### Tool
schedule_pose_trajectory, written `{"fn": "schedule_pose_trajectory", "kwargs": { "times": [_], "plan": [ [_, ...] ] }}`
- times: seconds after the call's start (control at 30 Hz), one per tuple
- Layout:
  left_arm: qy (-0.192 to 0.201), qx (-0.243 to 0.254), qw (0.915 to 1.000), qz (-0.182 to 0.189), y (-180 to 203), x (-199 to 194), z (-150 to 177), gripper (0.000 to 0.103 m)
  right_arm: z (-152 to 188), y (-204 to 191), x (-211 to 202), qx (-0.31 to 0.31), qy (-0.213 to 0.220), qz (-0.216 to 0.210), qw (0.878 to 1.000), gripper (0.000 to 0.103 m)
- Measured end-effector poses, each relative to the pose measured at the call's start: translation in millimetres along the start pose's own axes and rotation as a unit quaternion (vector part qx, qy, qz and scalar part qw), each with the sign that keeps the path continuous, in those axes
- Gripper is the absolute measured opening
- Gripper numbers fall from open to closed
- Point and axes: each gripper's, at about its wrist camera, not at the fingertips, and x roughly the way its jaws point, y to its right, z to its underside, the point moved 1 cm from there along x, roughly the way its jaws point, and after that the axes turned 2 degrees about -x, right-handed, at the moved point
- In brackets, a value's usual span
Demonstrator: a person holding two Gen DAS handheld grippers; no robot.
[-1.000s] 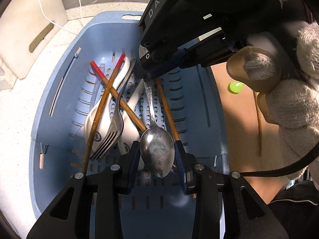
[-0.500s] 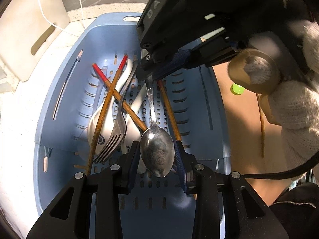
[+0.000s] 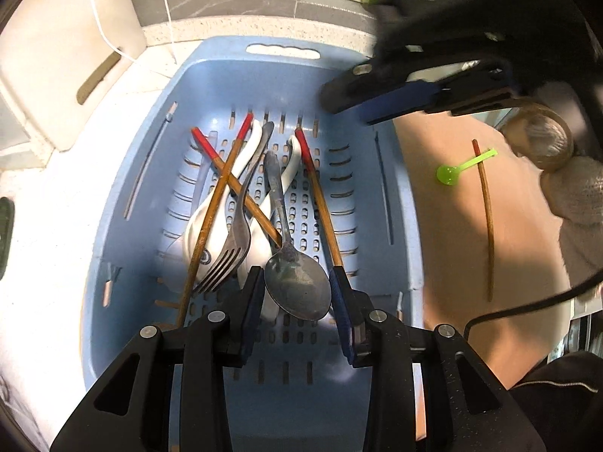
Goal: Organize utensils
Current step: 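Lower the spoon into the basket and open the left gripper, then grasp the green spoon with the left gripper while the right gripper reaches the chopstick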
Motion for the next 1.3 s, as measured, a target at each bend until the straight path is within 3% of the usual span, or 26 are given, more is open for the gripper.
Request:
{"fn": "schedule_pose_trajectory", "kwargs": {
  "times": [0.07, 0.13, 0.17, 0.33, 0.43, 0.5, 0.7, 0.77, 1.1, 1.3],
  "plan": [
    [0.006, 0.001, 1.0000, -0.002, 2, -8, 0, 0.035, 9, 10, -17, -0.011, 0.016, 0.002, 1.000, 0.036],
    [0.006, 0.003, 1.0000, -0.004, 4, -10, 0, 0.051, 19, 19, -31, -0.019, 0.031, 0.010, 0.999, 0.039],
    [0.003, 0.008, 0.9999, -0.007, 6, -10, 0, 0.052, 23, 25, -38, -0.021, 0.036, 0.014, 0.999, 0.039],
    [0.008, 0.006, 0.9996, -0.025, 12, -18, 0, 0.052, 49, 64, -75, -0.017, 0.058, 0.016, 0.998, 0.041],
    [0.022, 0.010, 0.9994, -0.023, 25, -22, -5, 0.052, 67, 85, -96, -0.014, 0.081, 0.023, 0.996, 0.050],
    [0.037, 0.019, 0.9990, -0.018, 37, -31, -11, 0.052, 81, 102, -111, -0.010, 0.100, 0.033, 0.994, 0.058],
    [0.055, 0.068, 0.9962, 0.004, 83, -29, -31, 0.052, 117, 155, -144, 0.029, 0.129, 0.054, 0.990, 0.062],
    [0.050, 0.089, 0.9947, 0.012, 102, -21, -36, 0.052, 126, 168, -152, 0.044, 0.138, 0.057, 0.988, 0.067],
    [0.017, 0.175, 0.9837, 0.039, 176, 23, -48, 0.052, 167, 216, -179, 0.090, 0.160, 0.079, 0.980, 0.067],
    [0.002, 0.203, 0.9784, 0.040, 201, 55, -75, 0.044, 183, 233, -187, 0.114, 0.158, 0.077, 0.978, 0.067]
  ]
}}
